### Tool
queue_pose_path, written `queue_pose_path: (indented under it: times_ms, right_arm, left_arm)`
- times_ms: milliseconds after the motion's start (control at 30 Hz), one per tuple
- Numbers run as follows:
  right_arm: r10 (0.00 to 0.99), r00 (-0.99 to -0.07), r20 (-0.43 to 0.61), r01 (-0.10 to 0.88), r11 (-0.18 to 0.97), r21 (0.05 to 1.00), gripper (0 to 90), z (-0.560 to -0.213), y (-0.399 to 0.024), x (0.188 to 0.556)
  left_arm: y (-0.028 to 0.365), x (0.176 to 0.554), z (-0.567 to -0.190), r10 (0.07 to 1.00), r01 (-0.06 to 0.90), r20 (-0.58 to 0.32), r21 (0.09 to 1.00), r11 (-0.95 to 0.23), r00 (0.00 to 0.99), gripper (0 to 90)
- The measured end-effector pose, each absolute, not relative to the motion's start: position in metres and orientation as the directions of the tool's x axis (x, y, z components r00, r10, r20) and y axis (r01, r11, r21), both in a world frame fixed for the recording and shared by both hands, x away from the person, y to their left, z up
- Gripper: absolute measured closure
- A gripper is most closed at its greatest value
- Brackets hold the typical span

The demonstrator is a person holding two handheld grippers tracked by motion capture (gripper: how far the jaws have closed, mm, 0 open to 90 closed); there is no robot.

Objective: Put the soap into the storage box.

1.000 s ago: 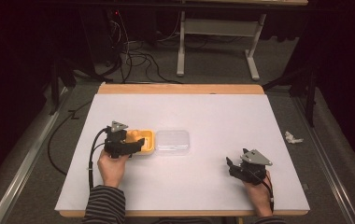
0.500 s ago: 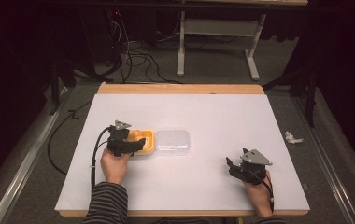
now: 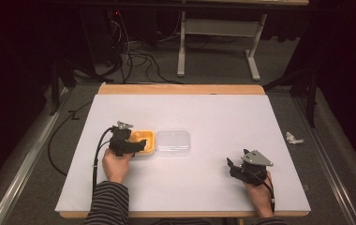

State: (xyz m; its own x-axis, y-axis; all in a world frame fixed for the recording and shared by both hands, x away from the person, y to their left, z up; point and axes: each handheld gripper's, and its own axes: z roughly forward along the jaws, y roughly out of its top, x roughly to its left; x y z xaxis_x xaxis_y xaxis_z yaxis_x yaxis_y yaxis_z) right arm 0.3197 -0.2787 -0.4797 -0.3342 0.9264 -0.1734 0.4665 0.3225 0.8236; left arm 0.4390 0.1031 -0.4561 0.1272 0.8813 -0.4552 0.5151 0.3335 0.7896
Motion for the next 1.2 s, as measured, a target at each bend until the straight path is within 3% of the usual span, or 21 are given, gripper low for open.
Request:
queue_pose_path:
  times_ms: [1200]
  right_arm:
    - [0.921,-0.339,-0.192,0.471,0.343,0.812,27.5,-0.48,-0.2773,0.3205]
  left_arm:
    - [0.1013,0.442,-0.4583,0.869,0.473,-0.474,0.803,0.361,0.141,28.0]
